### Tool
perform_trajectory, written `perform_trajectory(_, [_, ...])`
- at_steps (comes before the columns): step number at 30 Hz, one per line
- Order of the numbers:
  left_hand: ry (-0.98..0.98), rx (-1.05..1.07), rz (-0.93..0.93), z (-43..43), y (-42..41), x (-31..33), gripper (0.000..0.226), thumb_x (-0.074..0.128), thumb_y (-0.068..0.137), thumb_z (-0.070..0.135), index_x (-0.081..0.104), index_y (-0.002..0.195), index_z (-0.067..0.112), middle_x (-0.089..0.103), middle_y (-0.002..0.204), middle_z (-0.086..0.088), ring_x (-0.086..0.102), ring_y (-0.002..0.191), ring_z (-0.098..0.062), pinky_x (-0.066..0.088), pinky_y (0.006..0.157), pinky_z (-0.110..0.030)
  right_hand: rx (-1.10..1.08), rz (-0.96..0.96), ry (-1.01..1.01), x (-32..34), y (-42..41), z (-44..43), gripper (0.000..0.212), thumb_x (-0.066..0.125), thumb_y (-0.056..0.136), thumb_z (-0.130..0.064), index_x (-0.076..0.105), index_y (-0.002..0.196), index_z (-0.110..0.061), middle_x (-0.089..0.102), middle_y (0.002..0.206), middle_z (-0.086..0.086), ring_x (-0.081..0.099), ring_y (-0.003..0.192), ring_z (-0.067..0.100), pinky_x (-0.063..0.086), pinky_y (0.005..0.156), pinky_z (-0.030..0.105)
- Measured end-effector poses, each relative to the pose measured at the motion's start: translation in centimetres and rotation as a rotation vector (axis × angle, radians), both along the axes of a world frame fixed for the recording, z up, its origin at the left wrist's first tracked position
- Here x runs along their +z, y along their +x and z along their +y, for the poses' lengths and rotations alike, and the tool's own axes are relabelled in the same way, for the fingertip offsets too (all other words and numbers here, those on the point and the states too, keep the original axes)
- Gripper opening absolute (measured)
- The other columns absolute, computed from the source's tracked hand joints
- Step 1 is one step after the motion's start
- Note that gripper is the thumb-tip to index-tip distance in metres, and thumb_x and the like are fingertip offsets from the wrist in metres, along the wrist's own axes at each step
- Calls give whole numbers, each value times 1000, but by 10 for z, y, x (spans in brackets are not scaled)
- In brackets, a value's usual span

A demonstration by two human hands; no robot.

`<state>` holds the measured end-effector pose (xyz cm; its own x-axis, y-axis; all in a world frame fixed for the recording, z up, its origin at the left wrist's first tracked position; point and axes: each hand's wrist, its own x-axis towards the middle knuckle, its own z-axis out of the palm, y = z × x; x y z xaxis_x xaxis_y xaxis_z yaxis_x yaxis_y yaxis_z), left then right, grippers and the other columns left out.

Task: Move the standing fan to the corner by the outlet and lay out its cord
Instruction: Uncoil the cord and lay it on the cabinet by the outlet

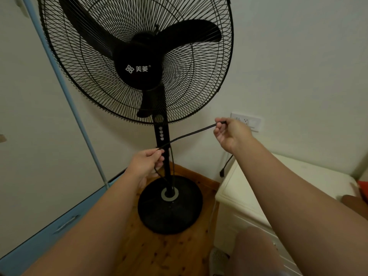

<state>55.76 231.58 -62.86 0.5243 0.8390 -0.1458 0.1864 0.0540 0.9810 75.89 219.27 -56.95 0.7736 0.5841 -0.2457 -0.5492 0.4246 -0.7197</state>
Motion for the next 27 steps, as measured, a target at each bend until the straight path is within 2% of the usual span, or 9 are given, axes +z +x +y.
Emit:
perform_trajectory(2, [-39, 60, -8, 6, -3, -5, 15, 54, 103, 21, 67, 96, 22, 66, 87, 0, 63, 78, -14, 53, 82, -43, -27, 13, -3, -3, 6, -6, 22, 40, 97, 2, 59, 87, 2, 54, 46, 4, 49, 33, 8, 44, 38, 17])
perform_trajectory(6, [-68, 181, 27, 18, -13, -16, 16, 52, 104, 20, 67, 106, 16, 62, 85, -1, 58, 81, -18, 50, 88, -47, -94, 2, -14, -11, 17, -18, 22, 35, 98, 3, 55, 107, -1, 59, 66, 8, 50, 34, 10, 47, 40, 18])
perform_trajectory(11, [-80, 220, 86, 31, -27, -29, 17, 52, 104, 19, 68, 104, 12, 62, 94, -6, 57, 92, -24, 47, 96, -53, -128, 11, -62, -21, 34, -34, 23, 39, 103, -6, 60, 100, 4, 58, 44, 2, 51, 34, 8, 49, 41, 20])
perform_trajectory(14, [-63, 251, 116, 35, -28, -35, 17, 54, 103, 19, 69, 104, 11, 63, 100, -9, 57, 95, -26, 47, 95, -53, -162, 13, -102, -26, 43, -44, 23, 38, 102, -4, 61, 100, 1, 60, 49, 2, 51, 34, 8, 51, 41, 21])
perform_trajectory(17, [-47, 268, 146, 38, -26, -41, 19, 54, 103, 19, 69, 111, 10, 64, 104, -11, 57, 100, -28, 47, 91, -49, -214, -7, -158, -31, 53, -57, 27, 34, 97, 3, 60, 102, 0, 59, 66, 7, 48, 31, 10, 51, 41, 21])
perform_trajectory(20, [1, 240, 173, 35, -19, -47, 20, 57, 101, 18, 69, 109, 4, 66, 114, -16, 58, 109, -31, 47, 94, -45, -201, -107, -307, -37, 56, -69, 17, 38, 102, -5, 55, 99, -5, 59, 76, 9, 42, 32, 10, 48, 40, 22])
perform_trajectory(22, [49, 213, 195, 28, -11, -50, 25, 60, 100, 16, 69, 116, -1, 66, 120, -20, 59, 113, -34, 48, 100, -46, -138, -207, -432, -40, 54, -76, 14, 44, 103, -11, 56, 109, -8, 58, 75, 9, 39, 38, 12, 45, 38, 21])
perform_trajectory(27, [124, 125, 197, 3, 16, -48, 26, 61, 99, 16, 69, 119, 2, 69, 107, -12, 61, 97, -27, 50, 89, -41, -23, -454, -645, -43, 44, -99, 22, 49, 103, -15, 59, 122, -10, 58, 74, 10, 41, 48, 17, 43, 37, 24])
